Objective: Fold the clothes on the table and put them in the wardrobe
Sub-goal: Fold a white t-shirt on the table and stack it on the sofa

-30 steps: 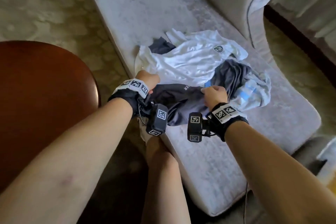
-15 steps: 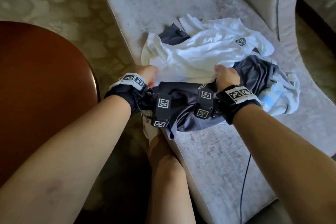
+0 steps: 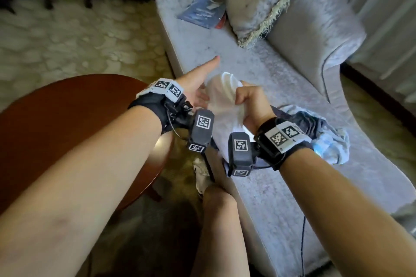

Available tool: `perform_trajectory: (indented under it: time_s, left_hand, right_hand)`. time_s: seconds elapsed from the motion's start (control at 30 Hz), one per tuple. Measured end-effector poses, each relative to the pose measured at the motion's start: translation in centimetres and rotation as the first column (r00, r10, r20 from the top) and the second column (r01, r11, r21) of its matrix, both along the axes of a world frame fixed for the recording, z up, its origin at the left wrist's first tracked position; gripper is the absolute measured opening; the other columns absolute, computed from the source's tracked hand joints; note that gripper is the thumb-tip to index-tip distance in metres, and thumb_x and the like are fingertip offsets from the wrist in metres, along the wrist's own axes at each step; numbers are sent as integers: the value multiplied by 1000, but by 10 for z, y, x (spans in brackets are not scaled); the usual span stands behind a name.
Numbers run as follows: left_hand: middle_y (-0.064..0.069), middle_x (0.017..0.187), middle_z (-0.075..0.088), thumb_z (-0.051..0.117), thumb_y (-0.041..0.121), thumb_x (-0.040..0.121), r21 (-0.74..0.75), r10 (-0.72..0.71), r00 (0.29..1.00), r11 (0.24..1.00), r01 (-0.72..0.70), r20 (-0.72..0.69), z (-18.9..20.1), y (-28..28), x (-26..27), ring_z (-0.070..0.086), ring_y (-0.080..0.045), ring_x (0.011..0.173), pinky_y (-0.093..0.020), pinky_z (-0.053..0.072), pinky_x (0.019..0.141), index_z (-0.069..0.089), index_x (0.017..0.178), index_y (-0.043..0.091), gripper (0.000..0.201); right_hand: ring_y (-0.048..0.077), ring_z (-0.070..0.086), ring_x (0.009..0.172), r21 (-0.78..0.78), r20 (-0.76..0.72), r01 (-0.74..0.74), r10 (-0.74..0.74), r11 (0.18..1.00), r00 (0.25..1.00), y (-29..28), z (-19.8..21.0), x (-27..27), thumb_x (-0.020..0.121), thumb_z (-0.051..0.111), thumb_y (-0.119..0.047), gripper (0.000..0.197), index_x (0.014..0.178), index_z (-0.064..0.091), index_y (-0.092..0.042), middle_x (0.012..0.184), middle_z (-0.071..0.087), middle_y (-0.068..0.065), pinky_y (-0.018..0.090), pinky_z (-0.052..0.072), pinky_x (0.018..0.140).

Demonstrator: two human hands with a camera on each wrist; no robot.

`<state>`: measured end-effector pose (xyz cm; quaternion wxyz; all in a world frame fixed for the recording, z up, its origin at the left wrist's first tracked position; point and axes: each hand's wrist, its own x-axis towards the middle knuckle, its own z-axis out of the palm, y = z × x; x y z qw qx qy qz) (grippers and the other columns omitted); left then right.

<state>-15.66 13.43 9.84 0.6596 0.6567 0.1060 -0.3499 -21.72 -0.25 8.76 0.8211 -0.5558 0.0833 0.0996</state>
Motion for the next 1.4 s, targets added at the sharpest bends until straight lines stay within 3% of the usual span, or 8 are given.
perform_trajectory:
  time_s: [0.27, 0.5, 0.6, 0.7, 0.9, 1.07, 1.23, 1.4]
  left_hand:
    - [-8, 84, 58, 53, 14, 94, -20, 390, 892, 918, -396, 230, 7, 98, -81, 58, -21, 68, -25, 53, 59, 56, 91, 10, 6]
    - [-6, 91, 59, 54, 14, 95, -254, 522, 819, 848, -466, 239, 10, 166, -156, 61, -11, 65, -14, 49, 45, 52, 128, -1, 37]
    - [-11, 115, 59, 48, 3, 94, -314, 441, 874, 875, -367, 207, 12, 188, -180, 68, 1, 73, -9, 51, 64, 49, 132, -8, 39]
    - [-24, 139, 49, 58, 16, 81, -255, 321, 919, 931, -261, 229, 2, 220, -195, 57, -35, 119, -39, 40, 102, 53, 130, 2, 51]
    - [-13, 104, 71, 47, 68, 87, 210, 322, 903, 898, -387, 285, -12, 269, -220, 67, -27, 98, -42, 53, 90, 65, 93, 4, 67]
    - [1, 134, 54, 65, 73, 68, 1, 451, 766, 862, -507, 458, 14, 288, -213, 50, -20, 123, -46, 39, 104, 51, 130, 23, 81]
    - [-7, 100, 71, 74, 31, 76, -126, 382, 739, 917, -379, 555, 28, 284, -211, 65, -22, 92, -37, 46, 86, 71, 96, 14, 27]
    - [-13, 85, 68, 72, 14, 84, -63, 396, 615, 869, -490, 682, 26, 274, -219, 63, -16, 73, -25, 50, 66, 70, 91, 4, 12]
  right_hand:
    - [32, 60, 90, 127, -18, -225, 229, 966, 973, 87, 3, -54, 65, 60, -20, 35, 92, 66, 2, 99, 64, 21, 39, 48, 92]
    - [31, 64, 94, -69, -266, -220, 194, 973, 944, 126, -29, -78, 86, 47, -73, 80, 116, 63, -1, 104, 66, 16, 41, 53, 81]
    - [21, 64, 58, 5, -192, -87, 86, 996, 978, 149, -26, -83, 95, 53, -56, 53, 102, 66, -6, 79, 68, 12, 27, 52, 55]
    - [18, 55, 43, 32, -101, -77, 80, 997, 992, 164, -6, -88, 96, 48, -19, 25, 89, 66, -3, 61, 62, 10, 17, 46, 44]
    - [32, 58, 61, 135, 32, -356, 355, 925, 934, 207, 26, -104, 69, 37, -9, 33, 75, 68, 1, 72, 61, 20, 30, 51, 60]
    - [37, 58, 58, 71, 33, -535, 534, 842, 845, 233, 28, -122, 64, 29, 2, 34, 61, 63, 6, 66, 59, 24, 35, 52, 59]
    - [44, 59, 101, 171, 112, -591, 580, 789, 807, 238, 37, -128, 65, 40, 11, 54, 117, 55, 15, 107, 59, 28, 57, 46, 94]
    - [36, 56, 123, 197, 171, -575, 549, 794, 818, 233, 36, -128, 89, 59, -23, 57, 135, 48, 9, 131, 57, 26, 47, 45, 105]
